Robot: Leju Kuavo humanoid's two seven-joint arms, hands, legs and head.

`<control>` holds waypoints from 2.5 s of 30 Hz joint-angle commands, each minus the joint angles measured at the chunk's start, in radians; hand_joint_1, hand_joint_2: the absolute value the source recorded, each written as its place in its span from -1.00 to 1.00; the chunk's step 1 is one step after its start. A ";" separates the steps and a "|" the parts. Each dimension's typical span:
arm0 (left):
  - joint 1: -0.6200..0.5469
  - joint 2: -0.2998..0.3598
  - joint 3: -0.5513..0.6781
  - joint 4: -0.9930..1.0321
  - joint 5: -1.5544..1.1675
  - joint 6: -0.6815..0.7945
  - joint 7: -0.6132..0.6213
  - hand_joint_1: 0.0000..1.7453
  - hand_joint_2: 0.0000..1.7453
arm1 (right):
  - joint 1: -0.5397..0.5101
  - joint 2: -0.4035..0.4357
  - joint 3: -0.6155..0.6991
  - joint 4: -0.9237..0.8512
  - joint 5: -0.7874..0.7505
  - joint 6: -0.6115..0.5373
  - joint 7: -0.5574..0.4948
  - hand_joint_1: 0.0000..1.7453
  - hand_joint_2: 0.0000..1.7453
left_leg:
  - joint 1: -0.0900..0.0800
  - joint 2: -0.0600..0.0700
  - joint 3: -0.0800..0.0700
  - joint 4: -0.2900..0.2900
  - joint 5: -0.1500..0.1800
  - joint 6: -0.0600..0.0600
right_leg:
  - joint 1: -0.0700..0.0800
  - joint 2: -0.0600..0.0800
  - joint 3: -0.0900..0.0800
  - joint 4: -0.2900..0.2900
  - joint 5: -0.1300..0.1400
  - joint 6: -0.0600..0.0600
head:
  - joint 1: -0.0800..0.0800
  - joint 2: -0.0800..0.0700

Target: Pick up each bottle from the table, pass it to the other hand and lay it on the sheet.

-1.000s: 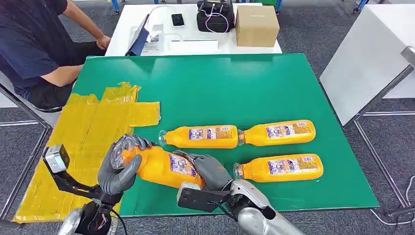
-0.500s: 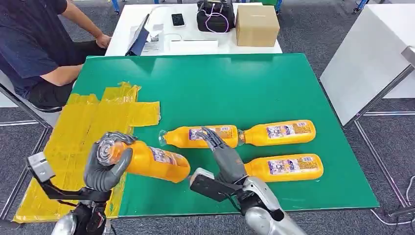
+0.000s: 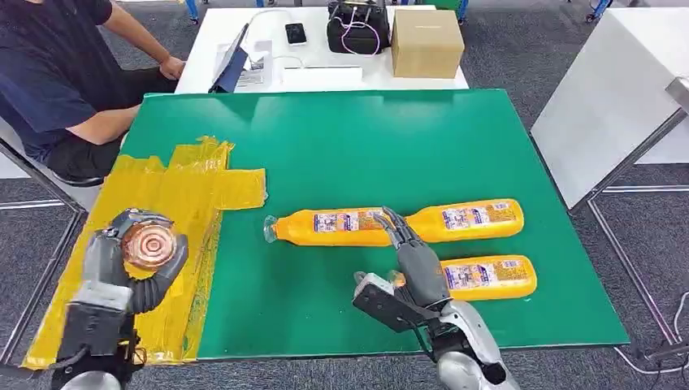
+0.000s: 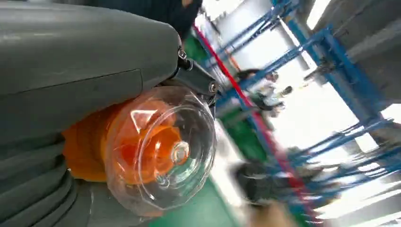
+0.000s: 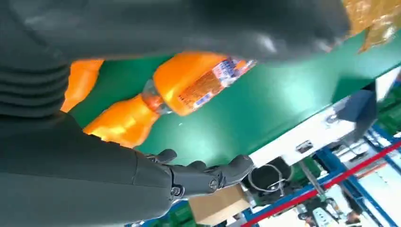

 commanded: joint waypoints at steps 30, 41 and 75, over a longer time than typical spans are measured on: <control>-0.228 0.170 -0.305 0.556 -0.427 -0.280 0.253 -1.00 1.00 | -0.397 0.062 0.061 0.522 0.000 0.233 0.066 -1.00 1.00 | 0.000 0.001 0.004 -0.001 0.001 -0.001 | 0.000 0.001 0.004 0.000 0.000 0.000 | 0.000 0.000; -0.247 0.175 -0.295 0.553 -0.304 -0.303 0.247 -1.00 1.00 | -0.453 0.065 0.104 0.676 0.000 0.236 0.044 -1.00 1.00 | 0.001 0.003 0.005 -0.001 0.000 -0.001 | 0.001 0.002 0.005 -0.001 0.000 0.000 | 0.000 0.000; -0.022 0.017 -0.095 0.244 0.181 -0.238 0.075 -1.00 1.00 | -0.428 0.077 0.097 0.699 0.180 0.106 0.030 -1.00 1.00 | 0.001 0.003 0.004 0.000 -0.001 -0.001 | 0.001 0.003 0.005 0.000 -0.001 0.000 | 0.000 0.000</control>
